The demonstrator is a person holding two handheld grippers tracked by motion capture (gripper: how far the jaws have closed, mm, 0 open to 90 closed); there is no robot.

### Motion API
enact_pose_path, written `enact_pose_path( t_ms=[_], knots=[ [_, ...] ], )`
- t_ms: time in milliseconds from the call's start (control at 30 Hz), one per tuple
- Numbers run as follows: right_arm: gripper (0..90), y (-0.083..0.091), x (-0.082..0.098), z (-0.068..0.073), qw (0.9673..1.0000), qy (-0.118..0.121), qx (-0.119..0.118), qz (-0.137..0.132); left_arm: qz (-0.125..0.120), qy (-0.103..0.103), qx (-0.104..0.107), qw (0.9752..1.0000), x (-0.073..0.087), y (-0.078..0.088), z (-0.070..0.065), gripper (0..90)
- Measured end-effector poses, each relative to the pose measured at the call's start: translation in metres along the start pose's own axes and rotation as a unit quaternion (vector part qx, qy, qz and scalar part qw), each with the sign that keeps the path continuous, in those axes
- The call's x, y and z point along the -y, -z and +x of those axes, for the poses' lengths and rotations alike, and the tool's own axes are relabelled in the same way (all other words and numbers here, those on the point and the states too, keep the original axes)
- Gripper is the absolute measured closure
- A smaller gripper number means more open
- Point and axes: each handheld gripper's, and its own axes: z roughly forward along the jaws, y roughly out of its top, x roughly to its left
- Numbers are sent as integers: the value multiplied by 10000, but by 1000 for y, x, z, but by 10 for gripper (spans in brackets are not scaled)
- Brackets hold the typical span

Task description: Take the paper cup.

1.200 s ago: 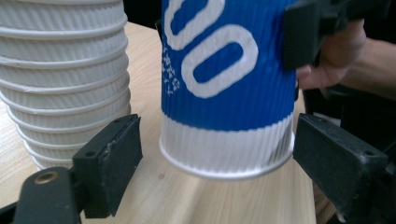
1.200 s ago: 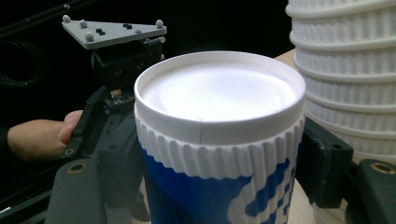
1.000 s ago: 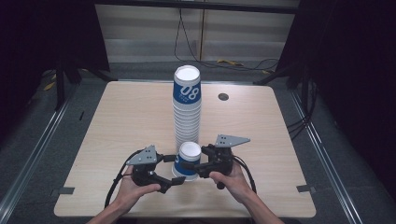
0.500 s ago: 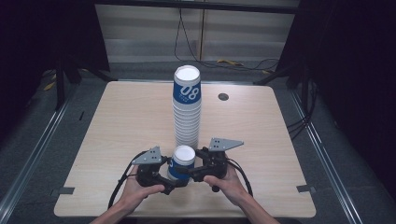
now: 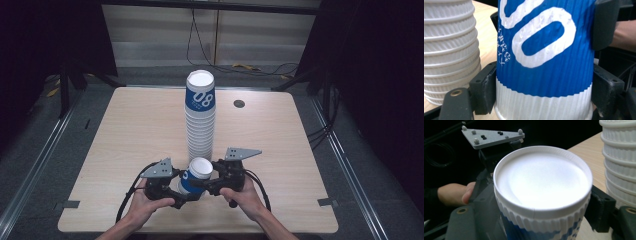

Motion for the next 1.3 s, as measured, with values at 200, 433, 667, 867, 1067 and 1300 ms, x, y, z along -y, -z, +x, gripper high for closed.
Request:
enact_pose_path(
  t_ms=[200,433,667,867,1067,1300],
  knots=[
    [169,0,-1,-1,9999,-33,92,120,83,1,2,10000,0,0,0,209],
    [149,2,-3,0,9997,-10,161,174,123,-42,-53,9999,0,3,2,209],
    [138,8,-11,-1,9992,168,279,210,40,20,-155,9999,-1,13,9,210],
    [137,14,-13,-4,9987,206,372,268,124,12,-261,9996,0,13,13,211],
    [144,22,-14,-4,9980,309,433,336,159,51,-295,9994,-1,15,13,207],
    [150,27,-13,-3,9954,415,674,549,309,34,-339,9989,-1,19,15,208]
  ],
)
